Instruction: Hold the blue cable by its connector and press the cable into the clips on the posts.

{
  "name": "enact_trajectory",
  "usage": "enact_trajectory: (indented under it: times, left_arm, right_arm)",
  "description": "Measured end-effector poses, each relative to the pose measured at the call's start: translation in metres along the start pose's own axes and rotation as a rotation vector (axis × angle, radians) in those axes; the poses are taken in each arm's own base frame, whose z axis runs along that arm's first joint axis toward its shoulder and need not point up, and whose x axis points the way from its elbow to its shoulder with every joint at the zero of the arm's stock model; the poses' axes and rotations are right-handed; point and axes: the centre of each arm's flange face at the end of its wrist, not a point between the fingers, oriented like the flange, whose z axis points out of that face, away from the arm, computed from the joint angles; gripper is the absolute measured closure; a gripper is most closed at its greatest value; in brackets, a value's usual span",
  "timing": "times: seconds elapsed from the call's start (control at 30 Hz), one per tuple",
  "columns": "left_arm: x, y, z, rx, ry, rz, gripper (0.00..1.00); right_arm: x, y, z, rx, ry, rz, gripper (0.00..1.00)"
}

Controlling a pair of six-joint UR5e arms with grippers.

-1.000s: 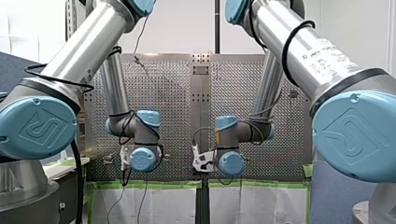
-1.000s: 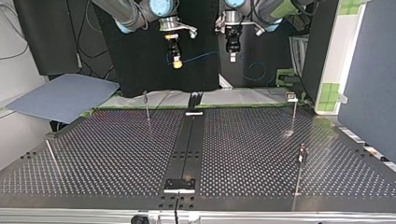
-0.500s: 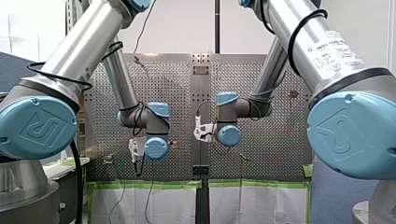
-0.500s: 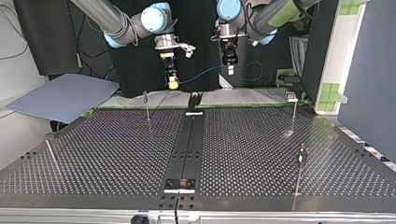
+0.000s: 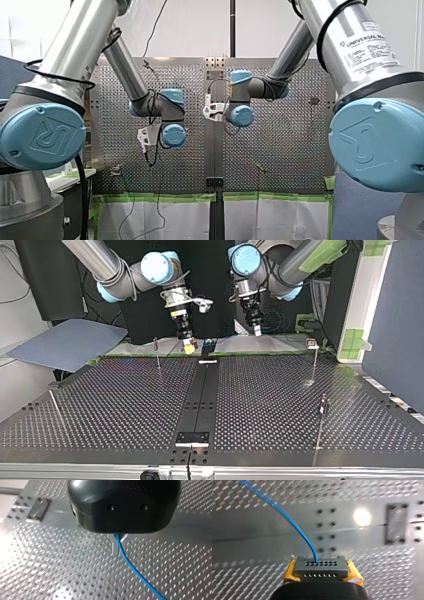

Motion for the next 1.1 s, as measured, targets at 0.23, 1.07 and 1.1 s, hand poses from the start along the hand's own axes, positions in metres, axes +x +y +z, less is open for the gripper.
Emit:
enact_trajectory:
  times: [0.23, 1.07, 1.1]
  left_arm:
    - [-0.029, 0.014, 0.020, -0.026, -0.008, -0.014, 1.00]
    - [-0.136, 0.072, 0.067, -0.155, -0.057, -0.029, 1.00]
    - [-0.141, 0.072, 0.067, -0.156, -0.060, -0.030, 1.00]
  right_arm:
    - [0.016, -0.013, 0.015, 0.064, -0.007, 0.009, 1.00]
    - [0.054, -0.059, 0.071, 0.166, 0.037, 0.019, 1.00]
    - [0.057, -0.062, 0.072, 0.170, 0.038, 0.019, 1.00]
